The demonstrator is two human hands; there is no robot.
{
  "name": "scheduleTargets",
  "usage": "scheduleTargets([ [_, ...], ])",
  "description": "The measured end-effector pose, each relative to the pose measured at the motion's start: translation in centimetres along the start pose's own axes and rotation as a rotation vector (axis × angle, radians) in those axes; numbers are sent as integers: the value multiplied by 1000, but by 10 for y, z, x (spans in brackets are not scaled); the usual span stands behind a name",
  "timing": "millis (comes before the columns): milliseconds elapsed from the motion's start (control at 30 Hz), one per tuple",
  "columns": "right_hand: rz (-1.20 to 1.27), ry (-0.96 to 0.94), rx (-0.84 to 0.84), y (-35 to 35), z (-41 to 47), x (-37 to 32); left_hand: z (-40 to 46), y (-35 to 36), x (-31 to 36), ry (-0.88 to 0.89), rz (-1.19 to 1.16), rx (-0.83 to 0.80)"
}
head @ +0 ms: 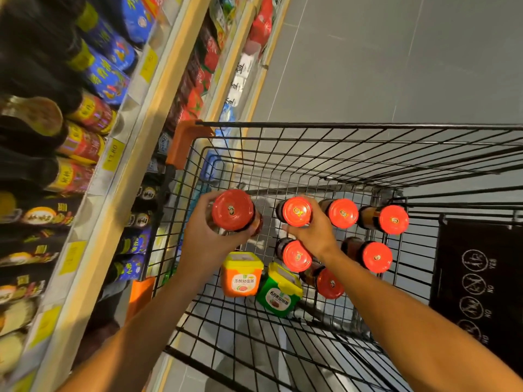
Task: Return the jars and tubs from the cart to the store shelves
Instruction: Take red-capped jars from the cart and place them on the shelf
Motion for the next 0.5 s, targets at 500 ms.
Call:
scheduleTargets([
  [500,84,-288,204,-119,-77,-170,-36,-59,113,21,-125,107],
])
Point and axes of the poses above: each hand's wrist, its own z-axis towards the middle knuckle, its own y-axis out of the palm, x = y × z, the point moved 4 cm from there along z, towards the middle knuckle, and after that the axes turned 10 degrees about x, right-handed, at the moved point
